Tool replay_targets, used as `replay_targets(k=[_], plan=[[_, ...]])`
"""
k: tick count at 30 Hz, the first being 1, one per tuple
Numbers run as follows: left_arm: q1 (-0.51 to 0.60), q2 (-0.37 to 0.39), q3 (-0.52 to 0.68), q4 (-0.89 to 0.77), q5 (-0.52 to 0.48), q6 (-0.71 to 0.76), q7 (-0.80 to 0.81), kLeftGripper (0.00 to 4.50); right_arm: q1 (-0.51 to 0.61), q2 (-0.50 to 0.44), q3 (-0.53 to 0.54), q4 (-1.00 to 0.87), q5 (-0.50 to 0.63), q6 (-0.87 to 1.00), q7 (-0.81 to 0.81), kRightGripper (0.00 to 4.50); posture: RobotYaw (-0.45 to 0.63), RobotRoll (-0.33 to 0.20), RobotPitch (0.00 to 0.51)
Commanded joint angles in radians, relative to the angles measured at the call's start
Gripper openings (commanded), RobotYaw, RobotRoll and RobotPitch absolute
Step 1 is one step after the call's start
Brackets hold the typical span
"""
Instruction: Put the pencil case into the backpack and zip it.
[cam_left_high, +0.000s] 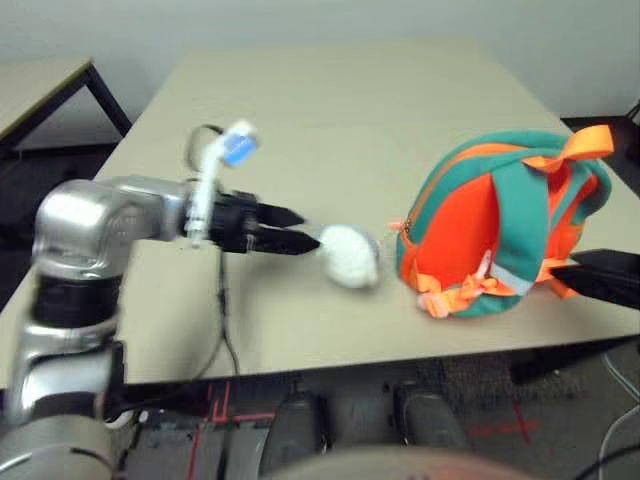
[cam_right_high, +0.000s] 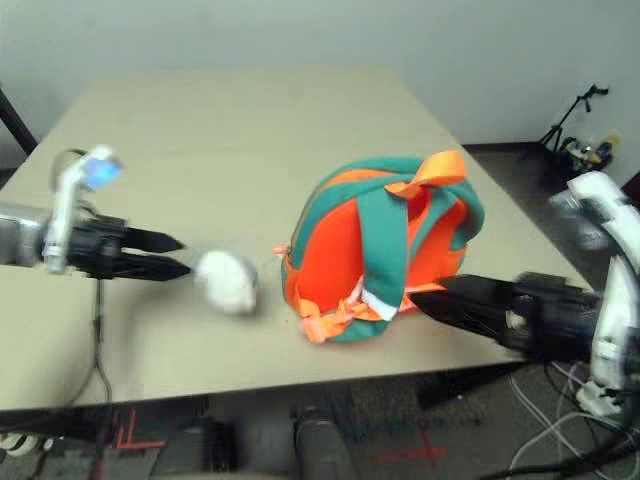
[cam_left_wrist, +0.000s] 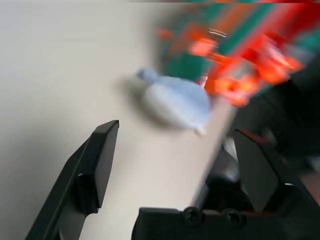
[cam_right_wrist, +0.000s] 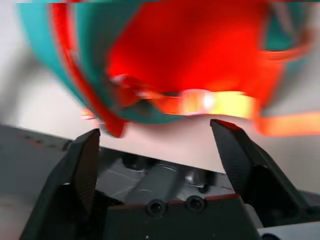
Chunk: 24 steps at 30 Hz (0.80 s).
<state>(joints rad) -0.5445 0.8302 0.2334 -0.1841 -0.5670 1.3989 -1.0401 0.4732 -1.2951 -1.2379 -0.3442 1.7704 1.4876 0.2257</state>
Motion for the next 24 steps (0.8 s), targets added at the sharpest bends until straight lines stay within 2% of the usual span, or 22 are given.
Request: replay_targets(k=[1, 3, 6, 9, 12, 15, 20, 24], plan=[[0.03, -0.097, 0.171, 0.206, 0.19, -0.214, 0.36, 4.5, -0.004, 0.009, 0.086, 0.106, -0.402, -0.161, 0.035, 4.46, -0.09, 0.0, 0.042], [0.041, -0.159, 0.227, 0.307, 0.269, -0.423, 0.536, 4.5, -0.142, 0.055, 0.299, 0.159, -0.588, -0.408, 0.018, 4.46, -0.07, 0.0, 0.039], [0.071, -0.226, 0.265, 0.458, 0.369, -0.816, 0.722, 4.5, -0.416, 0.205, 0.618, 0.286, -0.905, -0.756, -0.017, 4.46, -0.05, 0.0, 0.04], [0.079, -0.294, 0.287, 0.586, 0.39, -1.085, 0.826, 4.5, -0.601, 0.348, 0.799, 0.468, -1.152, -1.031, 0.001, 4.46, -0.03, 0.0, 0.038], [0.086, -0.344, 0.268, 0.69, 0.416, -1.292, 0.887, 4.5, -0.742, 0.488, 0.851, 0.664, -1.287, -1.254, -0.017, 4.46, -0.01, 0.0, 0.035], [0.093, -0.374, 0.236, 0.764, 0.442, -1.432, 0.928, 4.5, -0.817, 0.555, 0.857, 0.841, -1.375, -1.445, 0.007, 4.46, -0.01, 0.0, 0.032], [0.097, -0.426, 0.211, 0.864, 0.449, -1.538, 0.985, 4.5, -0.887, 0.628, 0.845, 1.054, -1.424, -1.641, 0.035, 4.46, -0.02, 0.0, 0.046], [0.098, -0.451, 0.178, 0.923, 0.453, -1.555, 0.985, 4.5, -0.858, 0.665, 0.86, 1.104, -1.443, -1.705, 0.081, 4.46, -0.02, 0.0, 0.051]])
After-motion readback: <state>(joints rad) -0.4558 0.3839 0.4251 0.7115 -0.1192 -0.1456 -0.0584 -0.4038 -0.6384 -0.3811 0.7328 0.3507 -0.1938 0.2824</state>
